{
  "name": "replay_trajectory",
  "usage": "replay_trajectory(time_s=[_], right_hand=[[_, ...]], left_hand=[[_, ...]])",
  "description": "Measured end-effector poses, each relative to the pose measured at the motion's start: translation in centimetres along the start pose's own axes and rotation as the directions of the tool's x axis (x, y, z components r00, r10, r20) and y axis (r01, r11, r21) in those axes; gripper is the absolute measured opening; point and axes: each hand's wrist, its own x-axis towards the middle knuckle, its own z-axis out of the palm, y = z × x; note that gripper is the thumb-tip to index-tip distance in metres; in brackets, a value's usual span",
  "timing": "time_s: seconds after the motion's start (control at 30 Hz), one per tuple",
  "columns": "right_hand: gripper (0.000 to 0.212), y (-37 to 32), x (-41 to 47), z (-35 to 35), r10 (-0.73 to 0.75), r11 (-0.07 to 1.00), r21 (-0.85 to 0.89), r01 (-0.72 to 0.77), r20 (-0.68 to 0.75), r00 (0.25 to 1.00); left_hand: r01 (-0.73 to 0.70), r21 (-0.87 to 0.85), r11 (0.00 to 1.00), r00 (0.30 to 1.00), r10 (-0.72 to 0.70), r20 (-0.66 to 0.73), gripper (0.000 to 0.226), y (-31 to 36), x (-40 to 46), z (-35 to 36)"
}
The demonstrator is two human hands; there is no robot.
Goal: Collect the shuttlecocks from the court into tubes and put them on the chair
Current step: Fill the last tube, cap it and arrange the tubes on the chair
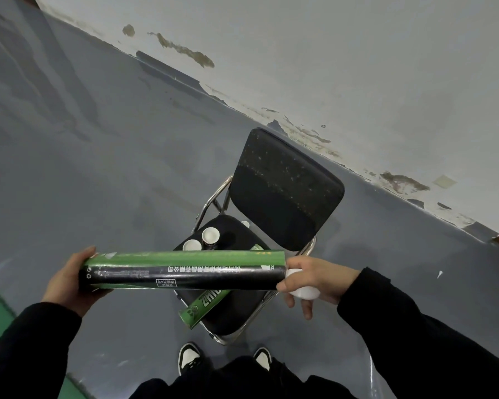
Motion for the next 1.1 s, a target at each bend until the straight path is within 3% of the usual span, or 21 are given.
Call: replay_trajectory(time_s=[0.1,0.17,0.23,0.3,0.37,0.4,0.47,0.63,0.97,1.1], right_hand=[[0.070,0.2,0.4,-0.1,-0.063,0.974,0.215,0.068,-0.028,0.998],[0.067,-0.2,0.3,-0.1,-0.150,0.944,0.284,0.169,-0.087,0.985],[0.052,-0.9,0.1,0.0,-0.231,0.909,0.285,0.305,-0.265,0.936],[0.044,-1.2,0.4,-0.1,-0.270,0.851,0.245,0.464,-0.553,0.788],[0.039,-1.0,1.3,0.2,-0.362,0.833,0.028,0.553,-0.728,0.582],[0.033,-0.8,1.7,0.7,-0.431,0.829,-0.088,0.552,-0.729,0.531],[0.029,-0.5,2.5,1.8,-0.530,0.810,-0.218,0.544,-0.670,0.521],[0.051,-0.5,3.2,3.1,-0.701,0.709,-0.460,0.535,-0.546,0.459],[0.045,-1.0,2.4,3.6,-0.725,0.672,-0.401,0.623,-0.528,0.442],[0.048,-0.8,2.5,4.0,-0.787,0.611,-0.532,0.586,-0.486,0.380]], left_hand=[[0.018,-0.034,0.999,1.000,-0.018,-0.005,0.035,-0.3,0.0,-0.1],[0.051,-0.102,0.994,0.999,-0.052,-0.011,0.038,-0.8,-0.1,0.0],[0.091,-0.149,0.985,0.995,-0.095,-0.016,0.027,-1.7,-0.2,0.3],[0.136,-0.183,0.974,0.990,-0.140,-0.008,0.019,-2.6,-0.7,0.5],[0.173,-0.222,0.959,0.984,-0.176,0.009,0.020,-3.4,-0.9,0.8],[0.183,-0.224,0.957,0.983,-0.185,0.013,0.021,-3.6,-1.1,0.9],[0.178,-0.196,0.964,0.984,-0.178,0.017,0.020,-3.9,-1.2,1.2],[0.184,-0.193,0.964,0.983,-0.179,0.044,0.019,-4.3,-1.5,1.8],[0.161,-0.128,0.979,0.987,-0.156,0.048,0.018,-3.6,-2.4,1.5],[0.159,-0.141,0.977,0.987,-0.154,0.048,0.017,-3.6,-2.5,2.0]])
